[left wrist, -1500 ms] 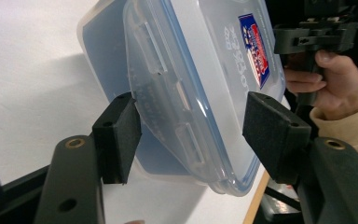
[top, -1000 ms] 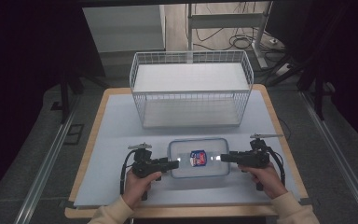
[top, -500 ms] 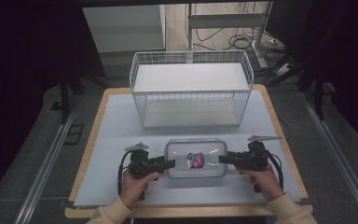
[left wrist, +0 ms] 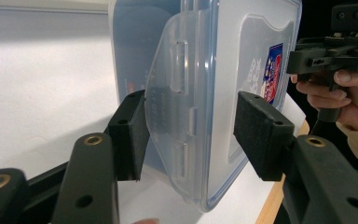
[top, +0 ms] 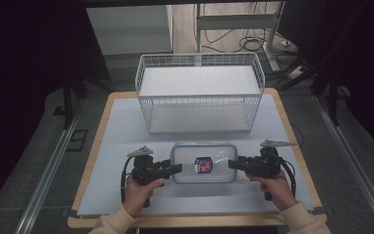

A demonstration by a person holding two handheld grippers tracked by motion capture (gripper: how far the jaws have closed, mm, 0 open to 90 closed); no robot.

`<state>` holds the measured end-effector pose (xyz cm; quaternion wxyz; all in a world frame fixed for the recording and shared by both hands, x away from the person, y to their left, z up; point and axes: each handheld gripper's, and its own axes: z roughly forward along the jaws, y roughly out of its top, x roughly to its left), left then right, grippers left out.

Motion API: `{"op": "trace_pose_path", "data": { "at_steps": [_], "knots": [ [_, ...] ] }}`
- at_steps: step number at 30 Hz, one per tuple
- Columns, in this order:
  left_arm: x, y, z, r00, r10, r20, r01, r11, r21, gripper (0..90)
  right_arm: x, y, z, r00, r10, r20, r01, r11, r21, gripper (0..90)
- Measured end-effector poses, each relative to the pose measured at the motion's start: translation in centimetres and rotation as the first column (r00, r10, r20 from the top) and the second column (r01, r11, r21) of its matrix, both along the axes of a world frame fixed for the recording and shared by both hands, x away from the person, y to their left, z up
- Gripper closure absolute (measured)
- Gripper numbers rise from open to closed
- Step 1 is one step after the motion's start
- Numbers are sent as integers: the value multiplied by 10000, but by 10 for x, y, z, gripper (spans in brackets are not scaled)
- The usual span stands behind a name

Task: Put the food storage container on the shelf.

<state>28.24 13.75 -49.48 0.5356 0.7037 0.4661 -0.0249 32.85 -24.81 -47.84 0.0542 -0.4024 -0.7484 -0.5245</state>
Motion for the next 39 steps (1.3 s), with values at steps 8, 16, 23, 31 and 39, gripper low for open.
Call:
{"op": "trace_pose_path", "data": {
  "at_steps": [8,16,23,31,39],
  "knots": [
    [3,-2,12,9996,62,290,-63,10000,37,458,-1,-1,8,9997,-116,206,113,9998,149,518],
    [4,-3,21,9986,66,529,-71,9999,94,454,-1,-2,18,9982,-216,556,204,9995,221,518],
    [6,0,30,9971,56,759,-65,9999,117,455,0,0,26,9969,-221,751,199,9993,302,518],
    [13,0,42,9952,-24,975,12,9999,126,458,5,0,35,9948,-278,982,241,9990,387,518],
    [16,2,59,9916,-24,1295,7,9999,130,461,9,1,53,9911,-312,1296,244,9983,535,518]
  ]
}}
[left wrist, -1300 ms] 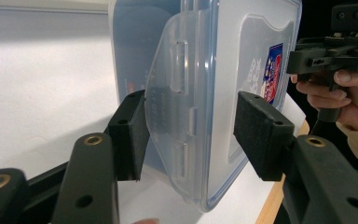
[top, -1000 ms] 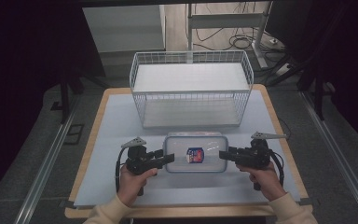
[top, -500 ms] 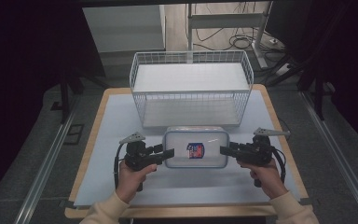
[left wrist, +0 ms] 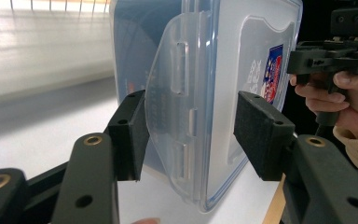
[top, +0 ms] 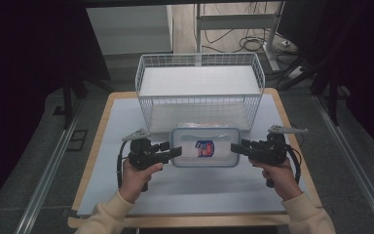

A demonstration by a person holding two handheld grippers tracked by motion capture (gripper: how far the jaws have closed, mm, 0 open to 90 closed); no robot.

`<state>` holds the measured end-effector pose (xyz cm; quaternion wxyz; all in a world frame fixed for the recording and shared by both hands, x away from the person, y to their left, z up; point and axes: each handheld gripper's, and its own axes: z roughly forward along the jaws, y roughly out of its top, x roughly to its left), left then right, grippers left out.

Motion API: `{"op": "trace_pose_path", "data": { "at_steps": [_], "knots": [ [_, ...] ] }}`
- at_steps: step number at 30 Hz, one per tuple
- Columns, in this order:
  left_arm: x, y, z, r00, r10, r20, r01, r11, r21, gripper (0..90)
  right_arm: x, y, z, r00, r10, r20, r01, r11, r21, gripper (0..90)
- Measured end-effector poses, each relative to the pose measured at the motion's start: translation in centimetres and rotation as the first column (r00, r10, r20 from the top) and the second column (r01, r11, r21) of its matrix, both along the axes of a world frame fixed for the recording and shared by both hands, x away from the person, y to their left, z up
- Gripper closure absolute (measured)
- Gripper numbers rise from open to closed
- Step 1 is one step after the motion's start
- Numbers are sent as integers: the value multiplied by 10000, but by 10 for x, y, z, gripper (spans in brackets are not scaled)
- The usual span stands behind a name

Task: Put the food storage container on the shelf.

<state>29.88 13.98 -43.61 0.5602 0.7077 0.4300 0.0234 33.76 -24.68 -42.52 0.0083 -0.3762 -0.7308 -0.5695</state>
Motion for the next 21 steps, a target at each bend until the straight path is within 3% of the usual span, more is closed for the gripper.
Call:
{"op": "trace_pose_path", "data": {
  "at_steps": [7,21],
  "knots": [
    [3,2,14,9998,14,187,-15,10000,29,462,5,3,16,9999,-32,133,31,10000,61,518],
    [12,6,31,9992,77,403,-76,10000,-12,462,14,7,32,9991,-73,411,67,9999,145,517]
  ]
}}
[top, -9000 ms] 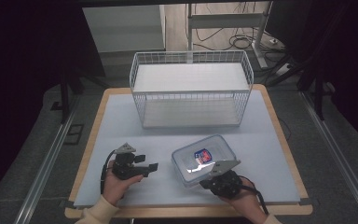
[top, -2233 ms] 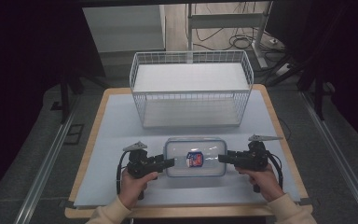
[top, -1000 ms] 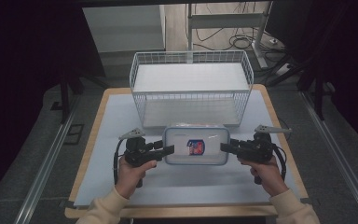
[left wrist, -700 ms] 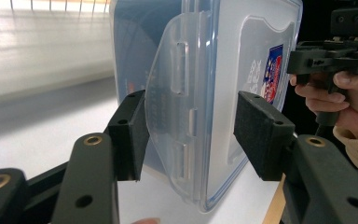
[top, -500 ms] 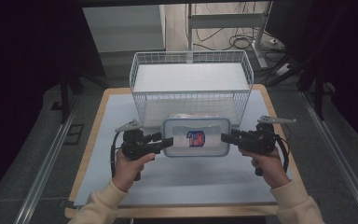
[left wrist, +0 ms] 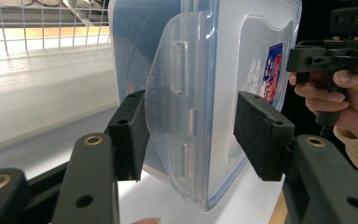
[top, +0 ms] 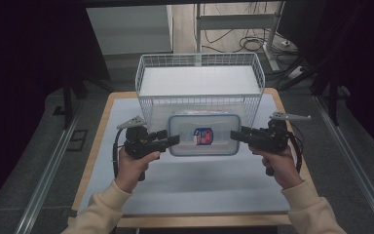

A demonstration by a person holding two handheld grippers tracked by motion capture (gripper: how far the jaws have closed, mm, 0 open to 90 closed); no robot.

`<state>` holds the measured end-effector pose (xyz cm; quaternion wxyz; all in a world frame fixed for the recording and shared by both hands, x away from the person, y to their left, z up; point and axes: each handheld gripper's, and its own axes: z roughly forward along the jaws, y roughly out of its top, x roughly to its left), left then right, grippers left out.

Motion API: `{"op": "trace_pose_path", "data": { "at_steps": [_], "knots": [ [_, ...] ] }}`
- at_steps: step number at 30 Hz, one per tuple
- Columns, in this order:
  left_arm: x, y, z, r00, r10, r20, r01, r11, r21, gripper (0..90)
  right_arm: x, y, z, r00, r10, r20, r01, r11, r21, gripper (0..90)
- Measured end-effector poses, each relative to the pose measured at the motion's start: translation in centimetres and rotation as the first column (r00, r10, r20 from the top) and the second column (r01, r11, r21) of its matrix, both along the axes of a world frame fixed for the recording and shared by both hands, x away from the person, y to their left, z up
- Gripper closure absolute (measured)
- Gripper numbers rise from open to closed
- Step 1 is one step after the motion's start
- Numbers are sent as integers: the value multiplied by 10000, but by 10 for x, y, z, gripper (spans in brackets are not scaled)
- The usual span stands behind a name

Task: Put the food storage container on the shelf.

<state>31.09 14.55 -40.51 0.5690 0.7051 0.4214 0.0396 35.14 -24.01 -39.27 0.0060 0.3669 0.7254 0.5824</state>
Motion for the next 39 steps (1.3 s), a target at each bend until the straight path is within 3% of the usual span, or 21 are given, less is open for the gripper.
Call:
{"op": "trace_pose_path", "data": {
  "at_steps": [8,19,28,32,39],
  "knots": [
    [5,1,7,9999,-3,111,3,10000,-3,462,7,1,10,9999,4,145,-4,10000,2,517],
    [11,2,28,9992,-3,408,1,10000,44,461,12,2,30,9993,-16,370,14,10000,39,516],
    [21,5,43,9997,-3,261,3,10000,-14,460,19,6,46,9989,-91,460,88,9999,70,517],
    [25,7,52,9991,-4,433,-3,9999,156,458,24,8,52,9987,-82,498,79,10000,57,516],
    [35,10,63,9990,37,439,-39,10000,40,459,34,11,66,9984,-76,559,72,10000,67,516]
  ]
}}
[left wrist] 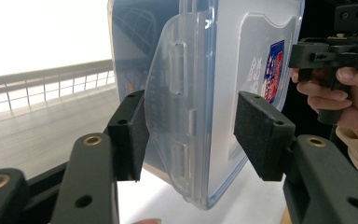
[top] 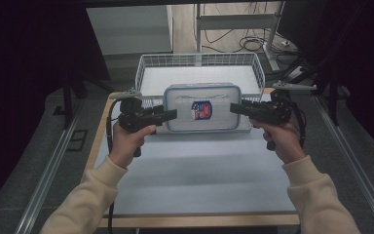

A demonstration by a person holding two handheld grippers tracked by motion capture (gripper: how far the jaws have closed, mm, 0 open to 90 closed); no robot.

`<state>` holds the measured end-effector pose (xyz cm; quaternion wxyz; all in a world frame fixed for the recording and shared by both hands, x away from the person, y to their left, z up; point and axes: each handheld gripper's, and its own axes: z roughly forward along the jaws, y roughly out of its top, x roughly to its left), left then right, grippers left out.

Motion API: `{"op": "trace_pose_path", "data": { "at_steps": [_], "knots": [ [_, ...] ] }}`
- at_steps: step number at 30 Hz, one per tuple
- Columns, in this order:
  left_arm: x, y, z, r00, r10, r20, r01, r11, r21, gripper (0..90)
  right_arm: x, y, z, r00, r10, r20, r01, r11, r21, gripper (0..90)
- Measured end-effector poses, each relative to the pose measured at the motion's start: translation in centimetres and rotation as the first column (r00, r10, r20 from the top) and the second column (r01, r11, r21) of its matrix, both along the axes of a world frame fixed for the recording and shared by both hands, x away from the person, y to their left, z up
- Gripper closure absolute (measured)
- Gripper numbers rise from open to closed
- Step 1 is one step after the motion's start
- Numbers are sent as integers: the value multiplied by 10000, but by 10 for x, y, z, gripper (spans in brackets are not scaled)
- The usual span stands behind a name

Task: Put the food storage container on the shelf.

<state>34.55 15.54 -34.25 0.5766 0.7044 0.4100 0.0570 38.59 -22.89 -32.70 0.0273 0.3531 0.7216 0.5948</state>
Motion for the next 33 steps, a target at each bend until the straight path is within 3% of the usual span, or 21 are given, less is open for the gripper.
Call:
{"op": "trace_pose_path", "data": {
  "at_steps": [15,24,33],
  "knots": [
    [39,8,25,9998,44,-169,-47,9998,-179,462,39,7,29,9996,-140,-253,144,9998,123,515],
    [73,13,35,9981,-66,-606,47,9995,-312,463,68,12,38,9974,-261,-679,266,9996,70,514],
    [104,14,32,9919,-97,-1270,35,9988,-490,461,94,14,38,9905,-482,-1290,486,9988,1,514]
  ]
}}
